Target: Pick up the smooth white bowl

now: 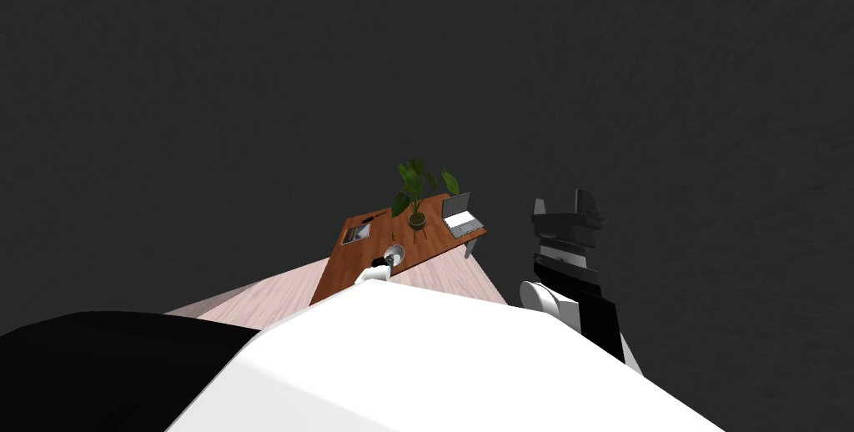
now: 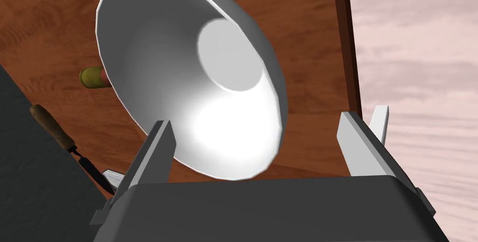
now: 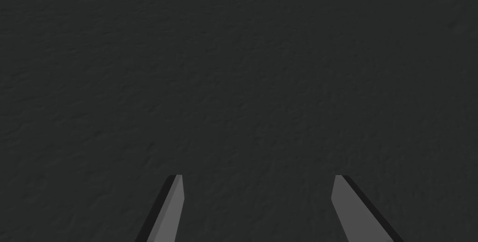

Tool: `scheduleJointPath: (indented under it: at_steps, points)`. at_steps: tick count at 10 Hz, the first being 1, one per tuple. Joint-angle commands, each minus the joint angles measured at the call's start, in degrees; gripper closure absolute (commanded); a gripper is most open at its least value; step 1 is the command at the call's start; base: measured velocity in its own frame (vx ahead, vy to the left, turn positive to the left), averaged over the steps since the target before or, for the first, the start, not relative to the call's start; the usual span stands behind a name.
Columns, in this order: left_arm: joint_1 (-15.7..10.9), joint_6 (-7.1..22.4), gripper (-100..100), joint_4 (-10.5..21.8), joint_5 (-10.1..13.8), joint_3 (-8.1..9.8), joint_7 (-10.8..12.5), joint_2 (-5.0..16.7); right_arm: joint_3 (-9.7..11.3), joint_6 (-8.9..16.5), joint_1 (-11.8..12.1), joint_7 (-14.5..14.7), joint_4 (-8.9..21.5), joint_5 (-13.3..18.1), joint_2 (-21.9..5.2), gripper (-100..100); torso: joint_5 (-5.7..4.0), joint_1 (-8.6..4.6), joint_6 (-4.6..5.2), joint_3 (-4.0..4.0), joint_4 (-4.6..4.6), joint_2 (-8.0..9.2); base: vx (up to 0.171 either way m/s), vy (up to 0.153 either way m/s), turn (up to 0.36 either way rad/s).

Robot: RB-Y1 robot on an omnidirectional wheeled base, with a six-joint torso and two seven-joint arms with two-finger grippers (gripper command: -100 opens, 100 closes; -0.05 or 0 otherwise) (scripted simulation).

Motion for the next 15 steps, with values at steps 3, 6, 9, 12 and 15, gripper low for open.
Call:
scheduleJointPath:
  at_steps: [3,6,9,12,15]
  points:
    - [-0.67,-0.48,0,2.15,0.38,-0.02,-0.06,0.29,0.0,0.0,-0.01,0.0,0.0,0.0,0.0,0,-0.01,-0.01,0.0,0.12,0.05,0.2,0.01,0.0,0.0]
    - [-0.98,-4.76,-100,6.56,-0.06,-0.57,0.37,-0.08,0.0,0.0,0.0,0.0,0.0,0.0,0.0,0,0.01,0.05,0.0,0.04,0.02,0.06,0.058,0.019,0.014]
    - [-0.93,-6.26,-100,8.04,-0.13,-0.84,0.47,-0.2,0.0,0.0,0.0,0.0,0.0,0.0,0.0,0,0.01,0.09,0.0,0.02,0.01,0.02,0.054,0.022,0.008]
    - [-0.86,-6.36,100,8.19,-0.17,-0.86,0.48,-0.24,0.0,0.0,-0.01,0.0,0.0,0.0,0.0,0,-0.02,0.0,0.02,0.17,0.11,0.23,0.002,0.001,0.0]
    - [-0.91,-6.38,0,8.16,-0.19,-0.87,0.44,-0.2,0.0,0.0,-0.01,0.0,0.0,0.0,0.0,0,0.01,0.01,-0.02,0.19,0.1,0.29,0.0,0.0,0.0]
